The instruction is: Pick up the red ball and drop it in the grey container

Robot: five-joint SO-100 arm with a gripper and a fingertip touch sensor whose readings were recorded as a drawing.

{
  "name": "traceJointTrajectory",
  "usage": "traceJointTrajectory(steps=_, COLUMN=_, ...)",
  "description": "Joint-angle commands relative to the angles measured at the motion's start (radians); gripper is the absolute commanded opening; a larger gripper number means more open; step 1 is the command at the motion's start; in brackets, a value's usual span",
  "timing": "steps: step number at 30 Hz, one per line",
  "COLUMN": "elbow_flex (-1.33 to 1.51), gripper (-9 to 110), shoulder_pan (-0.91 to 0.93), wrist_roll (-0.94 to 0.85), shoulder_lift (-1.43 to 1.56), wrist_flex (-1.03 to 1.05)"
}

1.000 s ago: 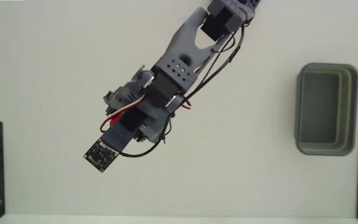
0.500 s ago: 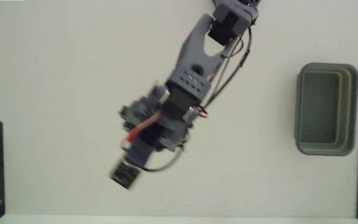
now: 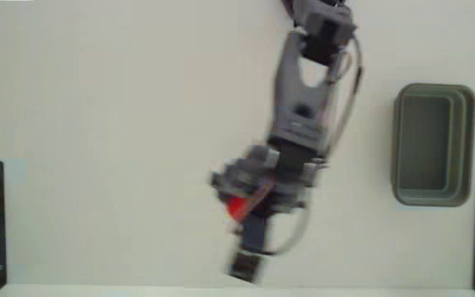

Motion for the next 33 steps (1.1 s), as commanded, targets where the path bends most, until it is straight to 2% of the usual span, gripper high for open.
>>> traceJointTrajectory(steps=1, elbow_flex=0.021, gripper=69, shoulder_pan=-0.068, wrist_roll=0.005, shoulder_lift=0.119, wrist_flex=-0.020)
traceJointTrajectory(steps=33, elbow_flex=0.351, gripper=69, shoulder_pan=-0.742, wrist_roll=0.005, shoulder_lift=0.329, wrist_flex=-0.140)
